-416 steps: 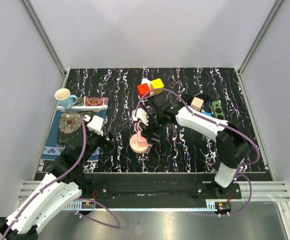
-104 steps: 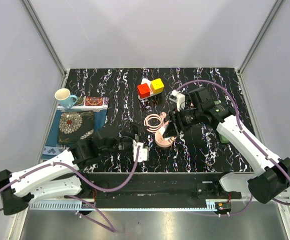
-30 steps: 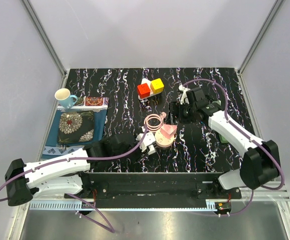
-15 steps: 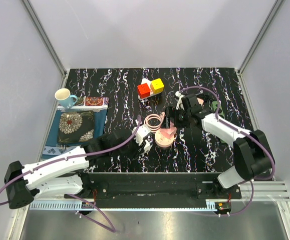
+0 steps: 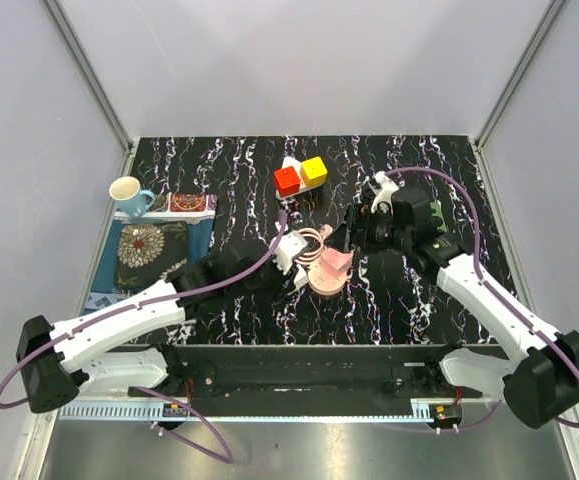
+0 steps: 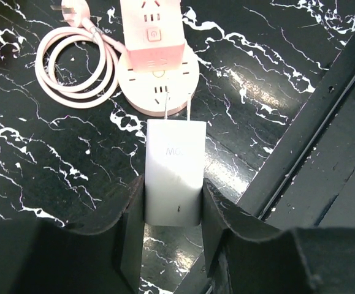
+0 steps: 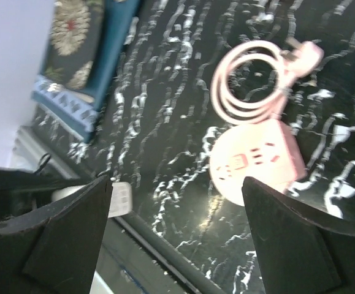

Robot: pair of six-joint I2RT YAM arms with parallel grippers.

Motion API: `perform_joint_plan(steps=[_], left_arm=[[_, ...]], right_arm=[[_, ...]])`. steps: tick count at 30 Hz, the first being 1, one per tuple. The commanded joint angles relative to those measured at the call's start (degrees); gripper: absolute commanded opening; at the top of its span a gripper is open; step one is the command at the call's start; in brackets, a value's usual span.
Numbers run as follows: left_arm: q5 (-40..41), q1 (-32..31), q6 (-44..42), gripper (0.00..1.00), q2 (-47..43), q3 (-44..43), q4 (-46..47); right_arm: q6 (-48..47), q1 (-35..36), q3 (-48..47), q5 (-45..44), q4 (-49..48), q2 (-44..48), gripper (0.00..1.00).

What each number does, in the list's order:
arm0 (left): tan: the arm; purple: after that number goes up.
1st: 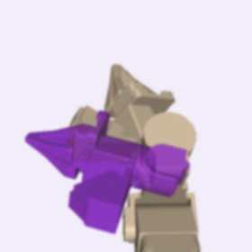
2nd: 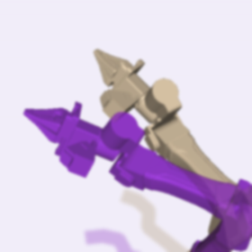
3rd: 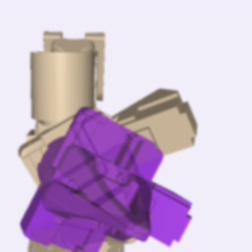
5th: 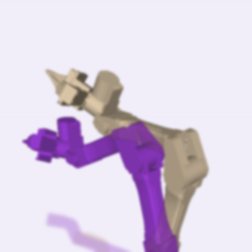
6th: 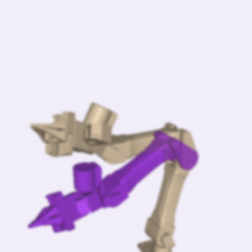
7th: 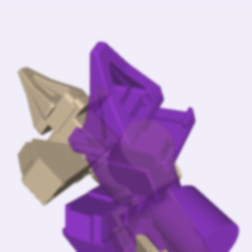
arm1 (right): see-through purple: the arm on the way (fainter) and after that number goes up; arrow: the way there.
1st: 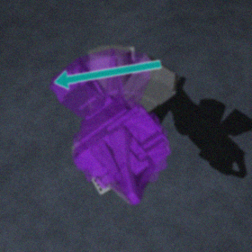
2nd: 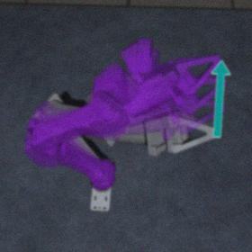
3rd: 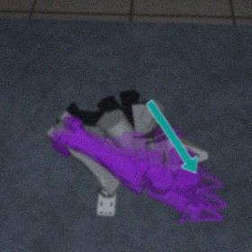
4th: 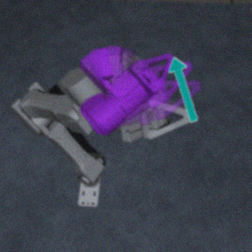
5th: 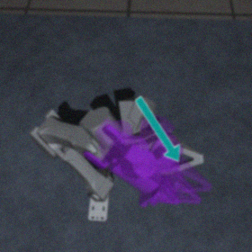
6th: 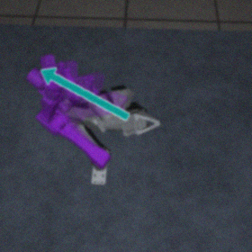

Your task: Insert the plug

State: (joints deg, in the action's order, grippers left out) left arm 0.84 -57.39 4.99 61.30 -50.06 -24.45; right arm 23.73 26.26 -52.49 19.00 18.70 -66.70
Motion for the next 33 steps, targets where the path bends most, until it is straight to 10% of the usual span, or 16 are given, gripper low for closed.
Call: perform_joint_plan(steps=[1, 33], left_arm=[[-4.0, 0.61, -1.74, 0.0, 2.68, -5.57, 2.38], [2.05, 1.22, 6.43, 0.0, 10.33, -10.41, 13.9]], right_arm=[[4.05, 0.63, 0.37, 12.71, -8.66, 1.83, 0.91], [37.71, 0.81, 12.94, 6.92, -27.67, 5.0, 0.32]])
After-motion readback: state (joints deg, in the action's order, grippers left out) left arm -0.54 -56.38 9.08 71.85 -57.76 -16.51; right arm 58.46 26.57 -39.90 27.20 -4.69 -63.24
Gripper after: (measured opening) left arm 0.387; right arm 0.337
